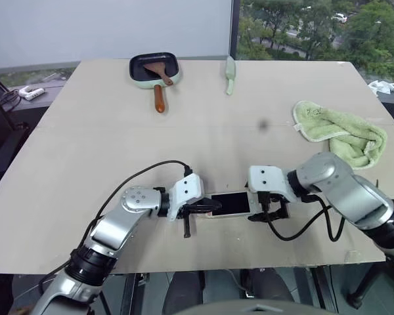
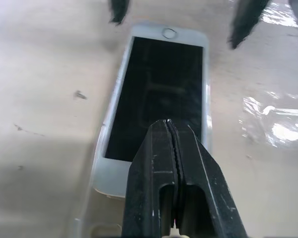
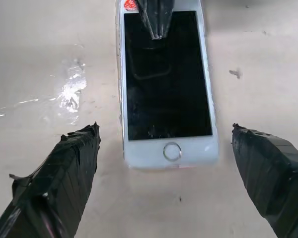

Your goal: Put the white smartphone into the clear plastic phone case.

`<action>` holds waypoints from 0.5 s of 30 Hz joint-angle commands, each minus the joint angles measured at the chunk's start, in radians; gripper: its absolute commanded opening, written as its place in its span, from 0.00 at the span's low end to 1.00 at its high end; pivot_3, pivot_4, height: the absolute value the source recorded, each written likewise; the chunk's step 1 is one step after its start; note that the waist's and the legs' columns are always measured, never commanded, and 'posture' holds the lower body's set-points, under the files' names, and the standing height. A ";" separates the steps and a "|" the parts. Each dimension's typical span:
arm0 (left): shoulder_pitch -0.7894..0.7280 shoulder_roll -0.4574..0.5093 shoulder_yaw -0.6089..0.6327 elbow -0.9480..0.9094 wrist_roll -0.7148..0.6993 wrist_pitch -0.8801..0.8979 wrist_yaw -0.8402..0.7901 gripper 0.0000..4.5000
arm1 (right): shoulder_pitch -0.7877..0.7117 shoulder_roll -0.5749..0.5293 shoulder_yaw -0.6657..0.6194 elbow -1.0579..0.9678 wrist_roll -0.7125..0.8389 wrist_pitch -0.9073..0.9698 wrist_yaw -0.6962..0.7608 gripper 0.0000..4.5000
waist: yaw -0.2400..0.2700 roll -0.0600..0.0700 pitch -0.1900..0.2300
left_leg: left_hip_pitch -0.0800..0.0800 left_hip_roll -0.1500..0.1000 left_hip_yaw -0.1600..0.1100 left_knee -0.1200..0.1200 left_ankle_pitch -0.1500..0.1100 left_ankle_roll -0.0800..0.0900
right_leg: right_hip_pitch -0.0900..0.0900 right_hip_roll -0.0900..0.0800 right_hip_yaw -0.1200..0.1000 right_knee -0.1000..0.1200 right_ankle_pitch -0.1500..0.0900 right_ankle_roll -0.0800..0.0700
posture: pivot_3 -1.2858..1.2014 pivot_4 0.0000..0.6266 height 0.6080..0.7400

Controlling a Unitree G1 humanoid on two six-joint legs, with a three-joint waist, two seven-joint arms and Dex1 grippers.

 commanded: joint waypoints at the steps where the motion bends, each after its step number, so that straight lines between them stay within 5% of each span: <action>1: 0.038 0.017 -0.050 0.082 0.068 0.035 0.007 0.00 | 0.016 -0.028 -0.059 -0.036 0.029 0.009 -0.018 0.99 | 0.000 0.000 0.000 | 0.000 0.000 0.000 0.000 0.000 0.000 | 0.000 0.000 0.000 0.000 0.000 0.000 | 0.52 0.24 1.00; 15: 0.038 -0.013 0.015 0.040 0.007 0.018 0.029 0.00 | 0.200 -0.024 -0.297 -0.026 0.172 -0.043 -0.122 0.99 | 0.008 0.001 -0.002 | 0.008 0.000 -0.002 -0.002 0.000 0.000 | 0.007 0.000 0.002 -0.001 -0.001 0.000 | 0.52 0.24 1.00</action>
